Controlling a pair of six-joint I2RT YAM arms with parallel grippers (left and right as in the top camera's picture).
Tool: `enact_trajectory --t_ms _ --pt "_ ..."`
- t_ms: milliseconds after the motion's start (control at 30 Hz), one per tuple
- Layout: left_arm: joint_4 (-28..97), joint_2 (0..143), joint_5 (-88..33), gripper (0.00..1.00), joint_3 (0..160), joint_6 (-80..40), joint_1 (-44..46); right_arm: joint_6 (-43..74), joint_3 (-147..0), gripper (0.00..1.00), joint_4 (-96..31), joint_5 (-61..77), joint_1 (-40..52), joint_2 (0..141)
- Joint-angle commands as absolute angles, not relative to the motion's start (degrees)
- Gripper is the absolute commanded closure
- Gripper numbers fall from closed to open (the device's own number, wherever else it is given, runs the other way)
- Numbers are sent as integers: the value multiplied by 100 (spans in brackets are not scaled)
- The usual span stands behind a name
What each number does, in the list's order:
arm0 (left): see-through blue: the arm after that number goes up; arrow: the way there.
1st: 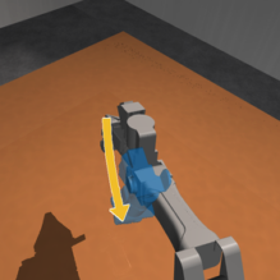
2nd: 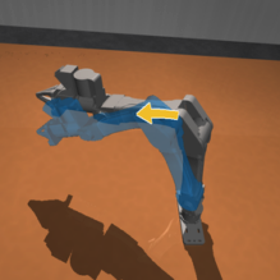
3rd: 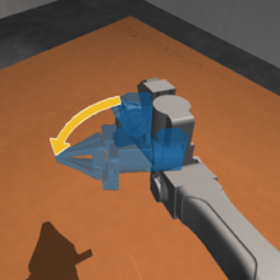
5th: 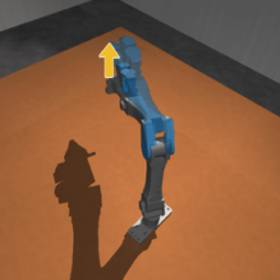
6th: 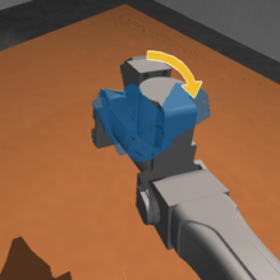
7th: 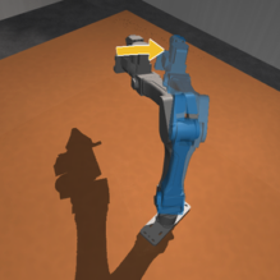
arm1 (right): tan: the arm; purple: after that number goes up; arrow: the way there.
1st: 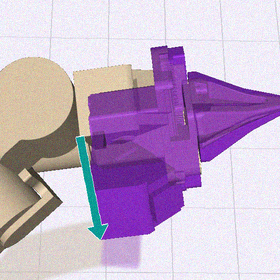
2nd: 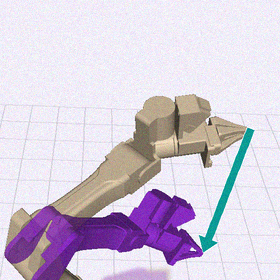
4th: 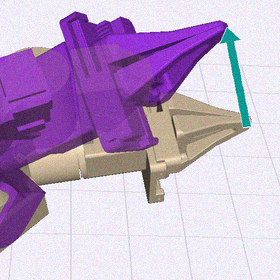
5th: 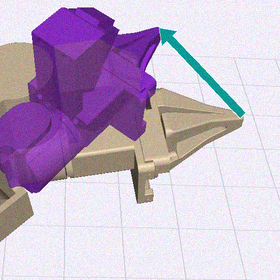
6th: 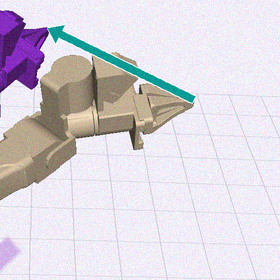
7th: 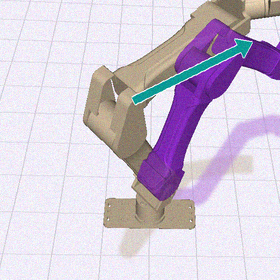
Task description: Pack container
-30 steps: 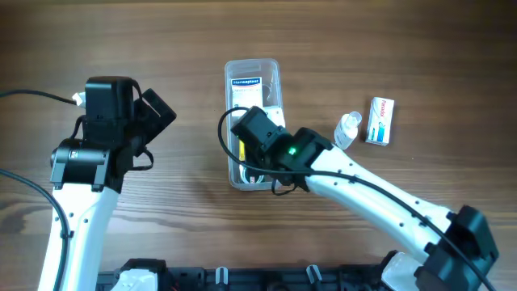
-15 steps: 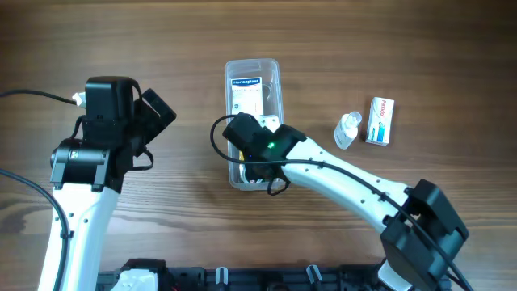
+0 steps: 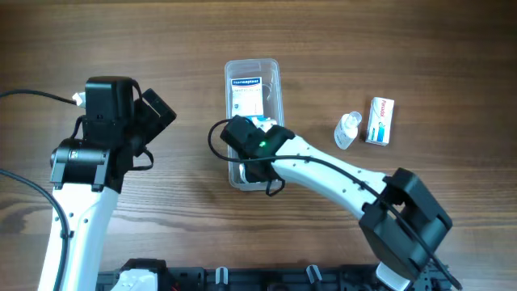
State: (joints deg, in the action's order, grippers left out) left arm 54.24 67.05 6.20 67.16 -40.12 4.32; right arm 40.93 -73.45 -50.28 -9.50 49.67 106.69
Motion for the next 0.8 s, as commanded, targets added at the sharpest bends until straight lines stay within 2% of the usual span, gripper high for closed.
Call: enact_trajectory --t_ms 0,767 --pt "5417 6648 735 0 6810 -3940 395 4066 -7441 96 -4991 -1094 4890 10785" --pt "5417 6648 733 0 6810 -3940 395 3898 -7441 96 -5076 -375 4753 10847"
